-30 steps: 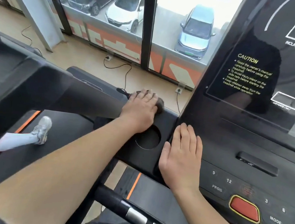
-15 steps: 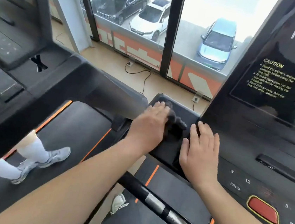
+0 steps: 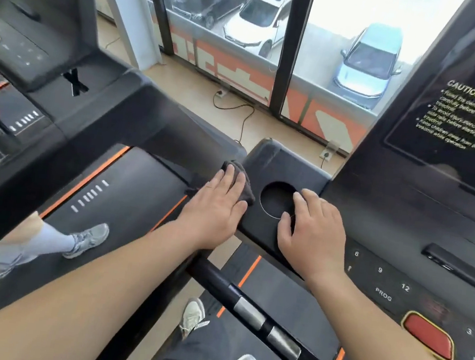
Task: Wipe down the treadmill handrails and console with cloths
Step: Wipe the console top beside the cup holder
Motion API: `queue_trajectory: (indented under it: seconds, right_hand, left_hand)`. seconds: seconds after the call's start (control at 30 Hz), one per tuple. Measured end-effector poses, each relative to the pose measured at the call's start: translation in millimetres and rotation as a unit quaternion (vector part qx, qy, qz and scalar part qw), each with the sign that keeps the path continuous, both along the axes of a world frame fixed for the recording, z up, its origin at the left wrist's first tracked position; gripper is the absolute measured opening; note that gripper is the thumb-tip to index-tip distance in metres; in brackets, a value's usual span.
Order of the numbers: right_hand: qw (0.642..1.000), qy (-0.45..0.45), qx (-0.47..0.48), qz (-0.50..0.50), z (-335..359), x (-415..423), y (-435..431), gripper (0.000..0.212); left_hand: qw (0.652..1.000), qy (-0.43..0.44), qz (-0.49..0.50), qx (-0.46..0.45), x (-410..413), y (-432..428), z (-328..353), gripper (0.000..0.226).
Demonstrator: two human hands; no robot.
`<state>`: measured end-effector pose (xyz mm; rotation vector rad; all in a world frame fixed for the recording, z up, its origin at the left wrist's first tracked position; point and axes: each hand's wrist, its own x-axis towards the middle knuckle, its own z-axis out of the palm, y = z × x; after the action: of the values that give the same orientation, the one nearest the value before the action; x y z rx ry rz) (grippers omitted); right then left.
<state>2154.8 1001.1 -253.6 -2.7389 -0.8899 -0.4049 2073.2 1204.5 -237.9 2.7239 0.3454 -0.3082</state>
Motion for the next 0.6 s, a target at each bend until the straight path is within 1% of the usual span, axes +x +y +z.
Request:
queue_trajectory:
  seconds: [0.1, 0.17, 0.27, 0.3, 0.33, 0.43, 0.53, 0.6]
  right_hand:
    - [1.000, 0.013, 0.015, -0.010, -1.5, -0.7, 0.7, 0.051]
    - [0.999, 0.029, 0.025, -0.018, -0.6, 0.7, 1.0, 0.052]
    - [0.999, 0.035, -0.003, -0.036, 1.9, 0.4, 1.2, 0.055]
    - [0.998, 0.037, -0.018, -0.044, 3.7, 0.1, 2.7, 0.057]
    - [0.997, 0.041, -0.033, -0.050, 4.7, 0.2, 4.0, 0.059]
    - [0.996, 0.048, -0.058, -0.055, 3.8, 1.0, 5.9, 0.063]
    - [0.995, 0.041, -0.064, -0.061, 3.1, 1.1, 6.3, 0.063]
    - [0.995, 0.039, -0.067, -0.063, 3.2, 0.3, 6.2, 0.062]
  left_hand:
    - [0.999, 0.009, 0.026, -0.045, 33.2, 11.5, 2.4, 0.063]
    - [0.998, -0.001, 0.039, -0.040, 39.9, 8.9, -1.1, 0.062]
    - [0.993, -0.027, -0.035, 0.113, 15.2, -7.0, -11.5, 0.065]
    - [0.989, -0.025, -0.051, 0.140, 6.0, -9.0, -11.9, 0.068]
    - [0.988, -0.018, -0.059, 0.142, 2.1, -7.1, -11.9, 0.069]
    - [0.994, -0.006, -0.081, 0.079, 30.7, 8.1, -5.5, 0.063]
    - [0.998, 0.008, -0.055, -0.002, 92.2, 16.9, 2.0, 0.062]
    - [0.998, 0.013, -0.042, -0.040, 127.3, 18.1, 2.9, 0.060]
